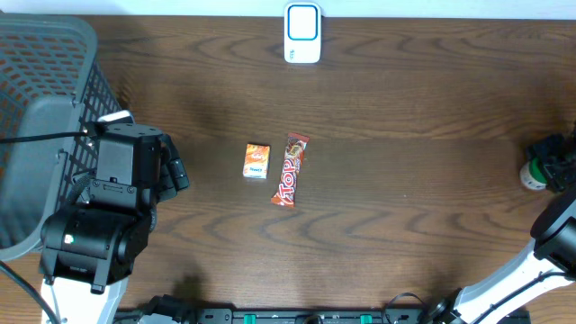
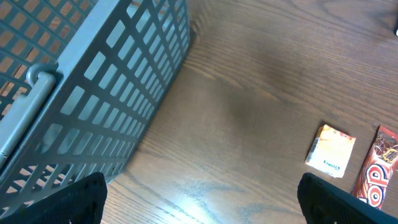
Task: Scan the item barcode
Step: 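Move right gripper to table right edge and set bottle down, then reach right gripper to table center and grasp the candy bar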
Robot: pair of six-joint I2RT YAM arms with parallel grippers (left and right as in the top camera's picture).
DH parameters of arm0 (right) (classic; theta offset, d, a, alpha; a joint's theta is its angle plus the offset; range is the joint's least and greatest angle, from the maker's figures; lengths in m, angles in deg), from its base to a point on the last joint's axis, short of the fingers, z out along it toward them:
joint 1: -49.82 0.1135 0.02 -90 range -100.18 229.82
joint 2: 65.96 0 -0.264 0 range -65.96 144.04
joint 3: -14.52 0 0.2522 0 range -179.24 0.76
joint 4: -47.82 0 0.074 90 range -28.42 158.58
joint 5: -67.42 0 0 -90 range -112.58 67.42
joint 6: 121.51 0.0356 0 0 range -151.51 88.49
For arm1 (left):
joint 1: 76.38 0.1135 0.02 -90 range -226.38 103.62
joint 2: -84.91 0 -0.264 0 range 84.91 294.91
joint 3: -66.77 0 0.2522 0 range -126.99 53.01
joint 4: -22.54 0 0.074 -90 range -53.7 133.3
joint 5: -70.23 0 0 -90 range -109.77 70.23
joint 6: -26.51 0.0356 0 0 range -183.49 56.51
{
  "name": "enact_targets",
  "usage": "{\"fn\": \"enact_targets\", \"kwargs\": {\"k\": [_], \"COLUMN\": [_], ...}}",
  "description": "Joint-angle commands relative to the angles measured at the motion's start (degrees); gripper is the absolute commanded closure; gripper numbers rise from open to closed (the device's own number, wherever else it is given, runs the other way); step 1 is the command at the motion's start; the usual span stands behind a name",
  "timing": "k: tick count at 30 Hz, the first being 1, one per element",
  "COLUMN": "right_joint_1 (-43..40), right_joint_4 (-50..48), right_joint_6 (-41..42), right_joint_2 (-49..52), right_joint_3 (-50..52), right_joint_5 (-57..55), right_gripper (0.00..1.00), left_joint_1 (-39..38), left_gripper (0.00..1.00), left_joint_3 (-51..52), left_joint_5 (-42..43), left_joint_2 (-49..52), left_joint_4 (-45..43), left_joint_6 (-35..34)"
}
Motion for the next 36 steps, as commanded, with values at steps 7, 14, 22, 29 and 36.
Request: {"fn": "enact_targets", "kwargs": {"k": [7, 14, 22, 29, 36], "right_joint_1": [-0.2, -0.11, 3.48, 14.25, 34.77], "right_joint_4": [0.59, 12.44, 28.52, 32.68, 34.73], "right_joint_6": [0.48, -0.59, -0.55, -4.68, -2.99], "right_joint_2": [-0.7, -1.01, -3.21, -5.05, -5.03], "right_joint_3": [-0.7, -14.56, -32.26, -32.28, -29.88], "right_joint_5": [-0.15, 0.55, 8.41, 17.64, 19.34], "right_gripper": [0.01, 0.01, 0.01, 0.01, 0.01], "left_joint_1": [-0.02, -0.02, -0.02, -0.02, -0.02], "left_gripper": [0.02, 0.02, 0.02, 0.02, 0.02], "left_joint_3": [-0.52, -0.52, -0.52, -0.52, -0.52], "left_joint_5": [-0.2, -0.2, -0.2, -0.2, -0.2], "left_joint_2": [0.0, 0.02, 0.02, 0.0, 0.0], "left_joint_4": [0.17, 0.17, 0.17, 0.17, 0.17], "left_joint_6": [-0.57, -0.55, -0.57, -0.57, -0.57]}}
